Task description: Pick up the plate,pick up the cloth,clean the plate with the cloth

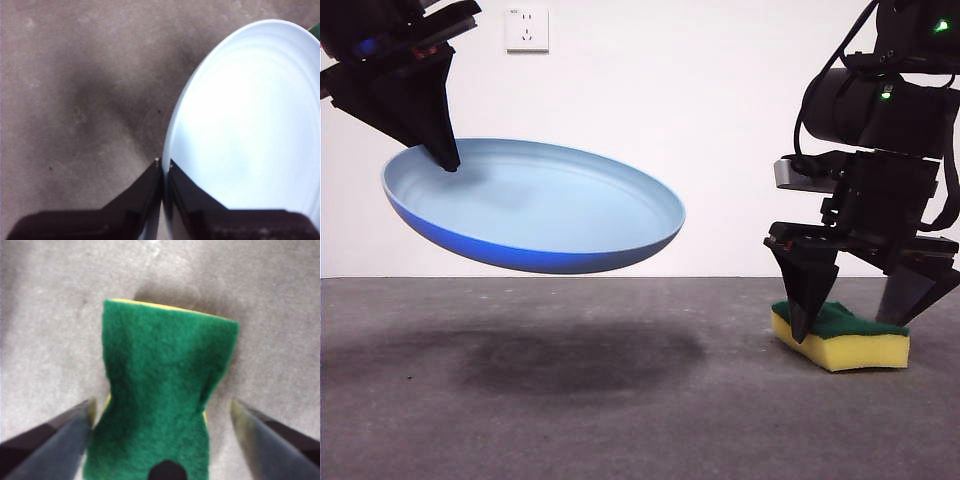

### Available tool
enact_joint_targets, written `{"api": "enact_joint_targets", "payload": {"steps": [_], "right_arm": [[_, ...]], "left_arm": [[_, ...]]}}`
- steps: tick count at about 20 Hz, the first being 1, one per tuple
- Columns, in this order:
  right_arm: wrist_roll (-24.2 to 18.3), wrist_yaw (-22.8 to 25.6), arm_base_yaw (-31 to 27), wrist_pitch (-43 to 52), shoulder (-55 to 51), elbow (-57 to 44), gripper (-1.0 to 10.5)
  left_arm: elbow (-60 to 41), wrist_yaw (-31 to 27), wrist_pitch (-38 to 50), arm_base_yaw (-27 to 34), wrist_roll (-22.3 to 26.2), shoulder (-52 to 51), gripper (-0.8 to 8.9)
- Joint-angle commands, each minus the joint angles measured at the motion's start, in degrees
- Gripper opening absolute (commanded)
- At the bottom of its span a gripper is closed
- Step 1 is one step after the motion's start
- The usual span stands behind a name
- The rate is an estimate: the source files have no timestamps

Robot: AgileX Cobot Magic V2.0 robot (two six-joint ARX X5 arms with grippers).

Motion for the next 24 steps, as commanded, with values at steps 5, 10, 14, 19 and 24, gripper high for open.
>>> {"api": "enact_joint_targets", "payload": {"steps": [5, 10, 14, 19, 24], "right_arm": [[-0.50, 0.20, 0.11, 0.28, 0.70, 0.00, 1.1], [-0.33, 0.11, 0.31, 0.26, 0.28, 0.02, -0.2], [3.28, -5.25, 3.02, 0.26, -4.48, 0.04, -0.2], [7.98, -6.08, 11.93, 1.57, -13.90, 0.04, -0.2], [9.31, 0.76, 20.94, 7.26, -16.04, 0.04, -0.2]], "left_arm": [[-0.52, 0.15, 0.26, -0.24, 0.28, 0.11, -0.09], [-0.52, 0.09, 0.61, -0.24, 0.26, 0.13, -0.09], [-0.55, -3.02, 2.95, -0.26, -0.20, 1.27, -0.09], [-0.55, -3.28, 3.93, -0.39, -0.50, 4.07, -0.09], [-0.55, 1.70, 5.42, -3.08, -3.21, 5.49, -0.09]]}}
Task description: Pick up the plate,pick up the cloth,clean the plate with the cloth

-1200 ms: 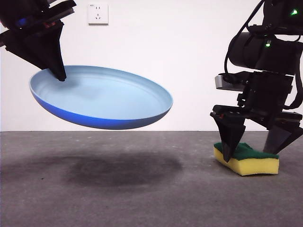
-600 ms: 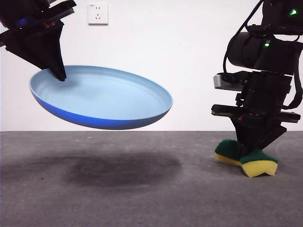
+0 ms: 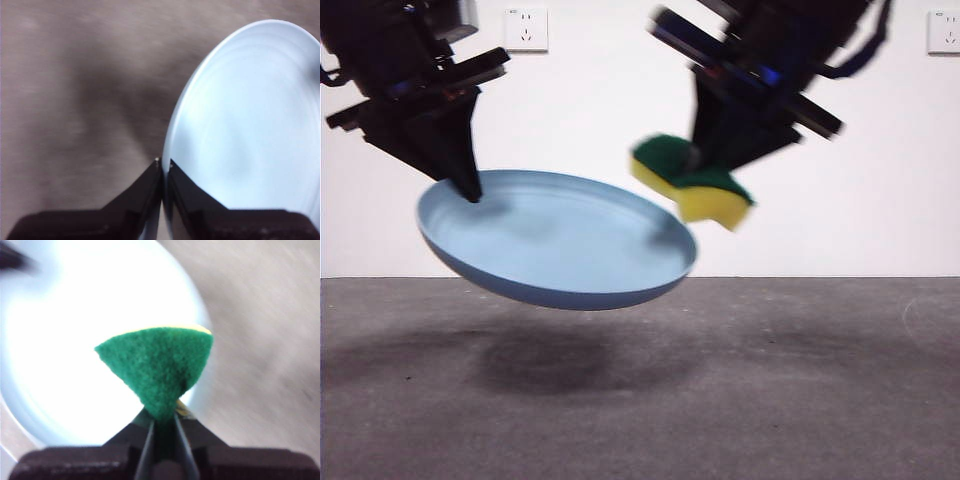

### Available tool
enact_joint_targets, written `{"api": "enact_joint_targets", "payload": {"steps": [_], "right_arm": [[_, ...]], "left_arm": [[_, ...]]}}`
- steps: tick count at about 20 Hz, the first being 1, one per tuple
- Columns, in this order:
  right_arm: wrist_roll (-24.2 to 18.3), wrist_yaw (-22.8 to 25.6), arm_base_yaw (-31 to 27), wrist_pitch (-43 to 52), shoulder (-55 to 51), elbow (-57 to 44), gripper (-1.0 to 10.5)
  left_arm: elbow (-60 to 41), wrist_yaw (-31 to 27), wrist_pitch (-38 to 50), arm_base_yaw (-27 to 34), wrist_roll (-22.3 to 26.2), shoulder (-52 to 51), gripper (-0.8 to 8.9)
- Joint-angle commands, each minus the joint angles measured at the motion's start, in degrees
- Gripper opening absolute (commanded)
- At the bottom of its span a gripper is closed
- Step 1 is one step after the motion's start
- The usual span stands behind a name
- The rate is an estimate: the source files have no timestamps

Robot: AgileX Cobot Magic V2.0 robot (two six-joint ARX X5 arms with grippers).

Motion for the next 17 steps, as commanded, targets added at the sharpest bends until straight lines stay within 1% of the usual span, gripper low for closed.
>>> {"api": "enact_joint_targets", "payload": {"steps": [1, 2, 4, 7, 9, 11, 12, 15, 17], "right_arm": [[0.96, 5.77, 1.97, 1.92, 1.05, -0.04, -0.2], [0.96, 7.10, 2.58, 2.58, 1.49, -0.04, -0.2], [0.96, 7.34, 2.93, 3.58, 2.58, -0.04, -0.2], [0.98, 7.15, 2.93, 6.23, 4.63, -0.04, -0.2], [2.01, 6.51, 3.58, 7.48, 5.77, -0.04, -0.2], [2.25, 2.19, 4.85, 7.87, 6.23, -0.04, -0.2], [2.27, 0.90, 5.77, 7.80, 6.23, -0.04, -0.2], [2.23, 0.79, 9.25, 6.51, 6.23, -0.04, -0.2], [2.16, 0.79, 10.97, 3.13, 6.23, -0.04, -0.2]], "left_arm": [[-0.55, 3.54, 0.77, -2.19, -1.90, -0.09, -0.09], [-0.55, 4.11, 0.79, -3.06, -1.90, -0.09, -0.09], [-0.55, 4.13, 0.81, -4.96, -2.14, -0.09, -0.09], [-0.55, 5.66, 1.44, -7.89, -2.29, -0.09, -0.09], [-0.55, 5.44, 2.25, -9.09, -2.36, -0.09, -0.09], [-0.55, 5.22, 3.50, -9.22, -3.43, -0.09, -0.09], [-0.55, 5.35, 4.17, -9.20, -3.50, -0.09, -0.09], [-0.55, 4.94, 6.47, -8.46, -3.85, -0.09, -0.09], [-0.55, 5.07, 7.04, -7.89, -3.82, -0.09, -0.09]]}}
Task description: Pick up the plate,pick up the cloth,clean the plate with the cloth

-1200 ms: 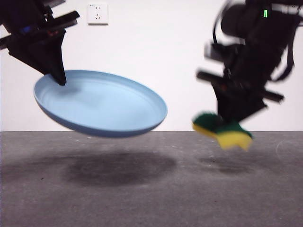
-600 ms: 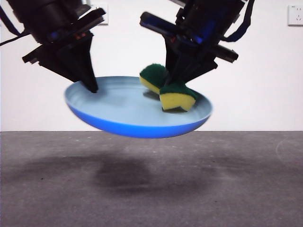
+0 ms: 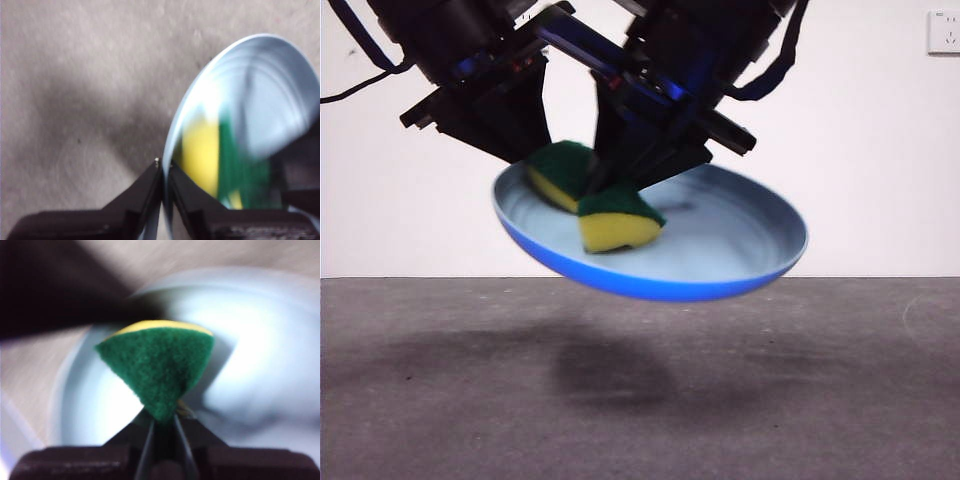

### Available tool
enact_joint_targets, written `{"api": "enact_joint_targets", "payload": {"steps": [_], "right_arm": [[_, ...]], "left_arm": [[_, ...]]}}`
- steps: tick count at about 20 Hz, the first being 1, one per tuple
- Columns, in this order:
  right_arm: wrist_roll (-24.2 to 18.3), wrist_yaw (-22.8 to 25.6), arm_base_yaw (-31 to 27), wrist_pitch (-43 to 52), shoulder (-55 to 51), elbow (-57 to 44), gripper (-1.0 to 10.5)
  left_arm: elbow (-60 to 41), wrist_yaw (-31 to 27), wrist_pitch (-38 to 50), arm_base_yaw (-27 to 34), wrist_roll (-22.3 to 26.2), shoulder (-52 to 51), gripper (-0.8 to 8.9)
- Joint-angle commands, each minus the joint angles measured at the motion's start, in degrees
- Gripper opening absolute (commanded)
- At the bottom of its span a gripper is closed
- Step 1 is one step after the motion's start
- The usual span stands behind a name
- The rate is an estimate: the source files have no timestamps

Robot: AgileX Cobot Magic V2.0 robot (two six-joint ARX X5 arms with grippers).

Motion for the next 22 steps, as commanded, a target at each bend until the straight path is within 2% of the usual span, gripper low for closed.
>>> {"api": "enact_joint_targets", "payload": {"steps": [1, 4, 5, 7, 9, 10, 11, 15, 17, 18, 22], "right_arm": [[0.26, -0.11, 1.42, -5.09, 0.92, -0.17, -0.2], [0.00, 0.79, 1.95, -14.36, 0.92, -0.17, -0.2], [-0.24, 3.52, 1.92, -17.40, 0.92, -0.17, -0.2], [-0.31, 13.84, 1.57, -21.94, 0.90, -0.17, -0.2], [-0.26, 24.94, 0.81, -22.51, 0.90, -0.17, -0.2], [-0.26, 28.06, 0.31, -21.29, 0.90, -0.17, -0.2], [-0.26, 29.07, -0.22, -19.82, 0.90, -0.17, -0.2], [-0.28, 27.69, -2.19, -11.93, 0.90, -0.17, -0.2], [-0.28, 24.17, -2.75, -7.15, 0.90, -0.17, -0.2], [-0.26, 21.73, -2.86, -5.20, 0.90, -0.17, -0.2], [-0.24, 4.50, -2.45, 3.43, 0.98, -0.17, -0.2]], "left_arm": [[-0.20, 1.40, 1.55, 0.68, -1.03, -0.09, -0.09], [-0.20, 1.70, 1.44, 2.25, -1.03, -0.09, -0.09], [-0.20, 1.86, 1.16, 2.67, -1.01, -0.09, -0.09], [-0.20, 3.48, 0.04, 3.34, -0.98, -0.09, -0.09], [-0.20, 5.60, -1.36, 3.52, -0.92, -0.09, -0.09], [-0.20, 6.62, -2.19, 3.52, -0.74, -0.11, -0.09], [-0.20, 7.45, -2.80, 3.50, -0.72, -0.09, -0.09], [-0.20, 10.86, -4.48, 3.21, -0.48, -0.09, -0.09], [-0.20, 12.17, -4.87, 3.04, -0.44, -0.09, -0.09], [-0.20, 12.26, -4.94, 2.91, -0.44, -0.11, -0.09], [-0.20, 12.20, -4.24, 2.86, -0.42, -0.09, -0.09]]}}
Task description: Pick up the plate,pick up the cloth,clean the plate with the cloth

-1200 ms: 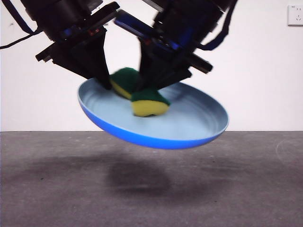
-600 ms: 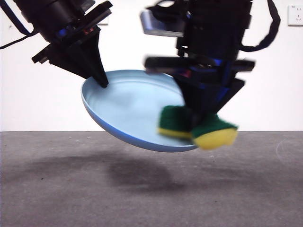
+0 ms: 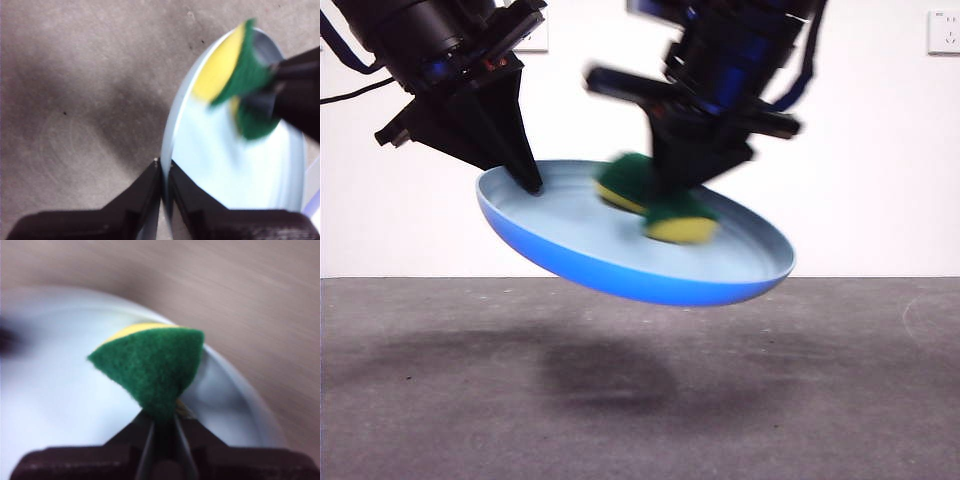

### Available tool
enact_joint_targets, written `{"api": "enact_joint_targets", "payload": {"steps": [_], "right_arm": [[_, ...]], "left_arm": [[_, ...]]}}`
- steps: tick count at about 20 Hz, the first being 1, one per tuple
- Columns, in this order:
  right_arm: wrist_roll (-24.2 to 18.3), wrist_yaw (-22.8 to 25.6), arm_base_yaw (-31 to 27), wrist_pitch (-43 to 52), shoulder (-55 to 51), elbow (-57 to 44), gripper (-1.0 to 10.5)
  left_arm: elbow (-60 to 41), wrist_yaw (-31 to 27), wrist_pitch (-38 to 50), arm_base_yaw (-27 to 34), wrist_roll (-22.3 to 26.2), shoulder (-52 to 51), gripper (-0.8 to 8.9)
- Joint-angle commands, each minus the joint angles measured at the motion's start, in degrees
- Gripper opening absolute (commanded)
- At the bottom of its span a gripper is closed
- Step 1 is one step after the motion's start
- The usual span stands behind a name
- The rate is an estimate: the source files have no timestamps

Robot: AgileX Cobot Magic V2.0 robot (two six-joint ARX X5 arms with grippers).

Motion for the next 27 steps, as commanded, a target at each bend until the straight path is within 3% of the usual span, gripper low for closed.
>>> {"api": "enact_joint_targets", "payload": {"steps": [1, 5, 9, 11, 15, 17, 19, 22, 24, 27], "right_arm": [[0.15, -8.92, 1.14, 1.79, 1.25, -0.44, -0.2], [0.02, -14.47, 3.72, -3.56, 1.40, -0.44, -0.2], [-2.56, -13.42, 4.63, -14.93, 1.40, -0.44, -0.2], [-2.54, -5.11, 4.63, -20.02, 1.40, -0.44, -0.2], [-1.99, 19.45, 3.63, -22.67, 1.40, -0.44, -0.2], [-1.60, 23.39, 2.56, -20.04, 1.40, -0.44, -0.2], [-1.60, 22.45, 1.27, -15.76, 1.40, -0.44, -0.2], [-1.46, 16.44, -0.20, -8.70, 1.40, -0.44, -0.2], [-1.18, 9.75, -0.61, -4.37, 1.40, -0.44, -0.2], [-0.28, -6.01, -0.37, 2.01, 1.40, -0.44, -0.2]], "left_arm": [[-0.17, 3.96, 2.10, -0.72, 0.61, -0.13, -0.09], [-0.17, 3.82, 5.20, 0.15, 0.46, -0.11, -0.09], [-0.17, 3.67, 5.57, 1.03, 0.46, -0.11, -0.09], [-0.17, 3.76, 5.42, 1.29, 0.46, -0.11, -0.09], [-0.17, 3.98, 2.84, 1.27, 0.61, -0.11, -0.09], [-0.17, 4.09, 1.36, 1.11, 0.72, -0.11, -0.09], [-0.17, 4.07, 0.13, 1.09, 1.22, -0.11, -0.09], [-0.17, 4.07, -0.85, 1.09, 2.16, -0.13, -0.09], [-0.17, 4.07, -0.83, 1.11, 2.16, -0.11, -0.09], [-0.17, 4.02, 0.20, 1.11, 2.16, -0.11, -0.09]]}}
